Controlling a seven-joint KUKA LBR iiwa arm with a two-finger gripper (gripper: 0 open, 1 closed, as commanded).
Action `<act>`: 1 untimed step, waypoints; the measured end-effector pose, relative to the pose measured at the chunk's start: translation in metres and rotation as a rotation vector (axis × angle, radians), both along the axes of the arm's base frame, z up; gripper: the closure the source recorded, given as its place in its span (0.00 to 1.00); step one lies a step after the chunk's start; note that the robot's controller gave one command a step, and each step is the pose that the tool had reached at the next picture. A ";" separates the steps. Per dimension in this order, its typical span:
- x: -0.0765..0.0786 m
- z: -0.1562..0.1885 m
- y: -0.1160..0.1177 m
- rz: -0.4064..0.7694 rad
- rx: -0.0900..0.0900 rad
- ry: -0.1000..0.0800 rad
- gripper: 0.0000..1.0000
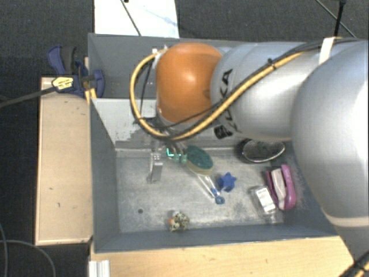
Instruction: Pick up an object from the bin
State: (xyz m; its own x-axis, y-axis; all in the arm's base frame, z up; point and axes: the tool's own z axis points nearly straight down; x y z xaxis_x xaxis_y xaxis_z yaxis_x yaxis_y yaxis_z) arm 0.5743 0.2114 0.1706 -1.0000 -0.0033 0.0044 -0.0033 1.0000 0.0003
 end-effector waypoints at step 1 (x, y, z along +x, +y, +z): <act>-0.090 0.018 -0.103 -0.068 -0.004 -0.001 0.00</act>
Offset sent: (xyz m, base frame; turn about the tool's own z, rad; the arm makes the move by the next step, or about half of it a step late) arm -0.0877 -0.0986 0.0171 0.0602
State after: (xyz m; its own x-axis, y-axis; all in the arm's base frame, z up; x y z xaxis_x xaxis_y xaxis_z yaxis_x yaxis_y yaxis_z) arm 0.4847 0.1081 0.1882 -0.9979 0.0649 0.0032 0.0649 0.9979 -0.0033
